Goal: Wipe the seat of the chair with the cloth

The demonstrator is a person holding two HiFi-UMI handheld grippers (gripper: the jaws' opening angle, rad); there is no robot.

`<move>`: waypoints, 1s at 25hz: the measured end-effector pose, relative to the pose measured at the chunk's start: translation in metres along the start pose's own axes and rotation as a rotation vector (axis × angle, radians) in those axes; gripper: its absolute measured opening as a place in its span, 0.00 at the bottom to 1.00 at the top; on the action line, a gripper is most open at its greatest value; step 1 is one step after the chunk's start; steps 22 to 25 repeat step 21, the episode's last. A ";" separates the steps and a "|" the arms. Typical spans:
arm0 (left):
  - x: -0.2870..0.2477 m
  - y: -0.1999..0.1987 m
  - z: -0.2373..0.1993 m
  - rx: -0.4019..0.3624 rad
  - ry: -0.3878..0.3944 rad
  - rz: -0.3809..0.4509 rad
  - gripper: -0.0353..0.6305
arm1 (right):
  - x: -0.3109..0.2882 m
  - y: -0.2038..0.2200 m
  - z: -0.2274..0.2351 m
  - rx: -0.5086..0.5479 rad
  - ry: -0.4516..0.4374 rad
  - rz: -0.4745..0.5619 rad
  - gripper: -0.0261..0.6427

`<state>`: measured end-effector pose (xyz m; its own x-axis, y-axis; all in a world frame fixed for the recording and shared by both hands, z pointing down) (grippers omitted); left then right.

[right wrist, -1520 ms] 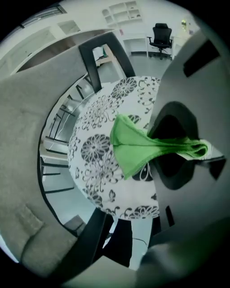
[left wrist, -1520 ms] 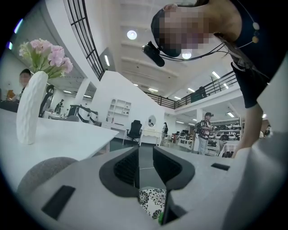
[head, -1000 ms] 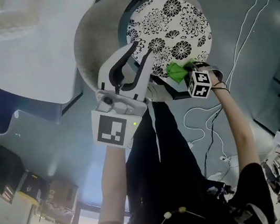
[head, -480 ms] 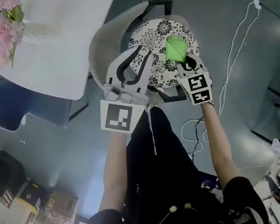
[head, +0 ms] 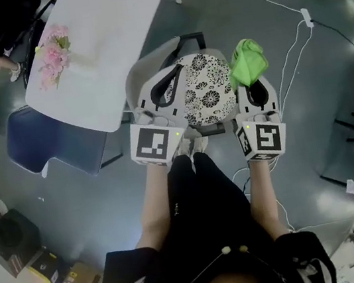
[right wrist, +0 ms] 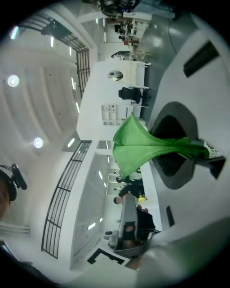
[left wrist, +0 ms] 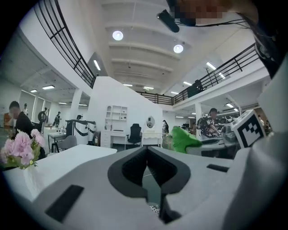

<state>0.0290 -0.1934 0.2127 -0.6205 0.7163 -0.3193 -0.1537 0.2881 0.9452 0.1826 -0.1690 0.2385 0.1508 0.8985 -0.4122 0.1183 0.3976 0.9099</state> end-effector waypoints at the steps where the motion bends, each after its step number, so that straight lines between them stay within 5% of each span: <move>1: 0.003 -0.009 0.004 0.005 0.004 0.007 0.06 | 0.012 -0.012 0.007 -0.021 0.019 0.031 0.11; 13: 0.028 -0.097 0.050 -0.103 0.059 0.131 0.06 | 0.107 -0.094 0.049 -0.018 0.124 0.271 0.11; 25: 0.027 -0.103 0.079 -0.146 0.072 0.173 0.06 | 0.124 -0.099 0.067 0.019 0.142 0.318 0.11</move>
Point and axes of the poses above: the fingertips, and each gripper's own axes: x backward along the fingers, z to its right, y out of its underside, the point moved 2 cm from there along x, backward along the fingers, and after that the axes turned 14 degrees about -z, right-handed, at the moved point
